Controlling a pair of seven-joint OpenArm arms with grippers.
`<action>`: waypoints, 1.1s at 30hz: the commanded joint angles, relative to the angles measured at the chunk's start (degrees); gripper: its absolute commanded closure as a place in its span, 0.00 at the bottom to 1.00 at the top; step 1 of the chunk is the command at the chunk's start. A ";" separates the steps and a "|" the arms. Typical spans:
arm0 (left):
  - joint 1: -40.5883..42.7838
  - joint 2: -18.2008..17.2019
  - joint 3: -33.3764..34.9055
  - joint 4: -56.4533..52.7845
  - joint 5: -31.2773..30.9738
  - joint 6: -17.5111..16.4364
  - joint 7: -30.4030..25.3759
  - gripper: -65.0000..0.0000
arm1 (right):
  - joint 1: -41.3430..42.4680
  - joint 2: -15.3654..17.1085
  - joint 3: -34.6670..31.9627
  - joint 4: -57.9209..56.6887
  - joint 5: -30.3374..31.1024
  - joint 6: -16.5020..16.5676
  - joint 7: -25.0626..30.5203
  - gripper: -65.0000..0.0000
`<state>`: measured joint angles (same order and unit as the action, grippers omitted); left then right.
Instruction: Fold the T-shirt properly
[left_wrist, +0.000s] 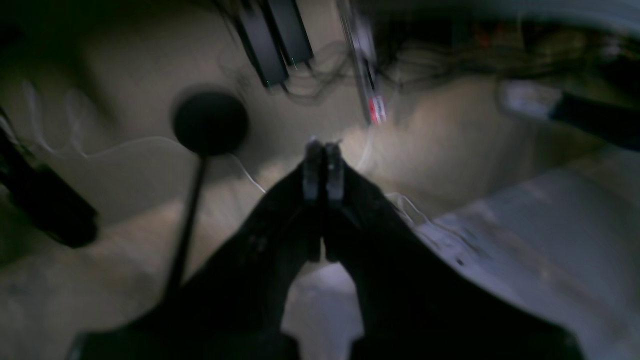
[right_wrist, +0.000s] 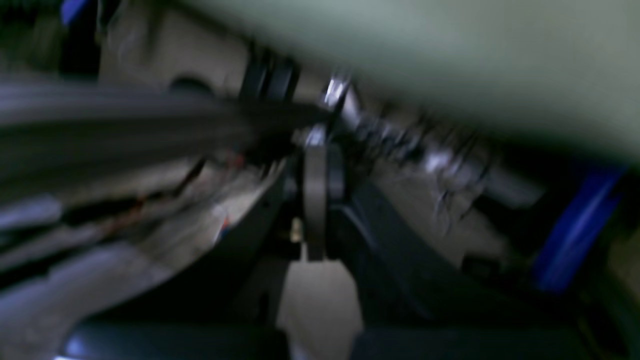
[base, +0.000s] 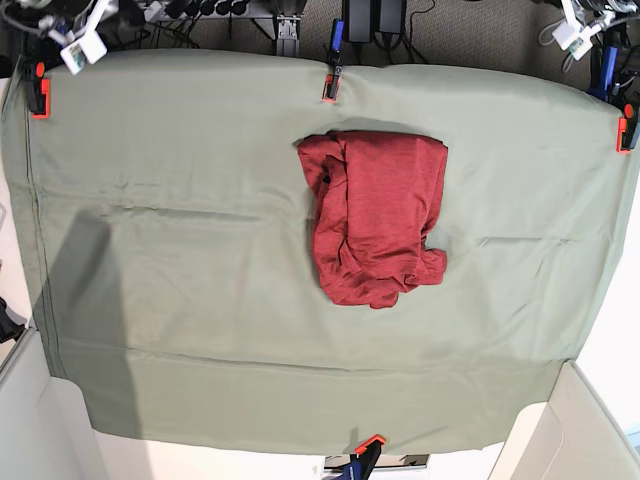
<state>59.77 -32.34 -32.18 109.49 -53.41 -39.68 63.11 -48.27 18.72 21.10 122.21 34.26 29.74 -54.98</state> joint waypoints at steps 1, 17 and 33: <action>1.16 0.02 0.07 0.59 -0.57 -0.32 0.22 1.00 | -1.49 0.48 0.22 0.87 0.92 0.28 0.72 1.00; 1.29 5.22 28.81 -14.86 32.81 7.21 -7.74 1.00 | -3.39 0.50 -1.51 -18.82 6.01 0.04 -6.75 1.00; -39.10 13.33 53.35 -68.30 41.03 10.14 -12.00 1.00 | 23.67 -1.77 -25.14 -59.65 -9.92 -9.62 -6.73 1.00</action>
<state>19.53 -18.48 21.21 40.86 -12.32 -28.99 50.17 -24.10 16.60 -4.14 62.00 24.36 20.23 -61.12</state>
